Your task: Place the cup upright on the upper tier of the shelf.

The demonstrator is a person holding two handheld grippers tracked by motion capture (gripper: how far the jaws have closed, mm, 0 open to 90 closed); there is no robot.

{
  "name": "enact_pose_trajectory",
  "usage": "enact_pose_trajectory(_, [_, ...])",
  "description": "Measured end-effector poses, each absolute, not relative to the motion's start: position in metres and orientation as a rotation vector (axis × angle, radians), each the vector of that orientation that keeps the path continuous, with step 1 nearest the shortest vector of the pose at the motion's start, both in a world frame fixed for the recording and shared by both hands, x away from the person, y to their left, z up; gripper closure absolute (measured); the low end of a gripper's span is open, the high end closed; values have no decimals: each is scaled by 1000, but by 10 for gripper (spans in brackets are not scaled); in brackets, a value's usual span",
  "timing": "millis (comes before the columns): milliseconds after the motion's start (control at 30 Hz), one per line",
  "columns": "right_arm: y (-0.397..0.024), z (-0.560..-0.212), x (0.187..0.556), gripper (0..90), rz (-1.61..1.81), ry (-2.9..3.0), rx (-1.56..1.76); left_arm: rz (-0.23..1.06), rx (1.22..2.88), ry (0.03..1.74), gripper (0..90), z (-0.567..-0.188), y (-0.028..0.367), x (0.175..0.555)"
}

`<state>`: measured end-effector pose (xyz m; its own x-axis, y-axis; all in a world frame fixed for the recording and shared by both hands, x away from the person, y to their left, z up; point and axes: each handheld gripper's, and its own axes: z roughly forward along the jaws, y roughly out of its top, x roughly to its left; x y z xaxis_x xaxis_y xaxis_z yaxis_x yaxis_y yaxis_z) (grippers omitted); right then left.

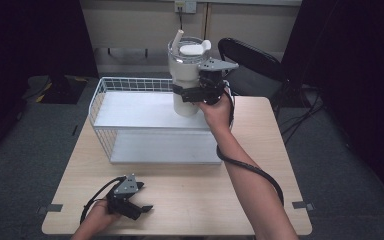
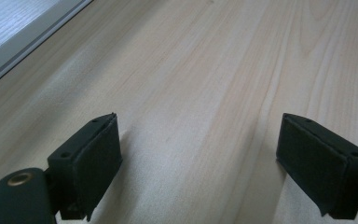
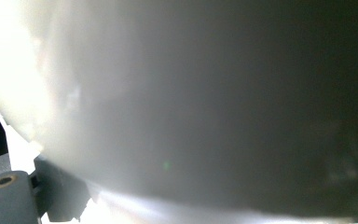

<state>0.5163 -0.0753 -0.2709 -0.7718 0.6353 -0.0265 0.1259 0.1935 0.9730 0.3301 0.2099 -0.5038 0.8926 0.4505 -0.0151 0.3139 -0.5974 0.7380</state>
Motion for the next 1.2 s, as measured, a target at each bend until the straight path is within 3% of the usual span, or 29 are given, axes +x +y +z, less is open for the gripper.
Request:
enact_pose_trajectory(800, [-76,-285,507,82,1475,2106,822,220,2248,553,130,-504,210,329])
enact_pose_trajectory(1200, [-94,-294,484,83,1439,2156,806,223,2250,556,130,-504,211,329])
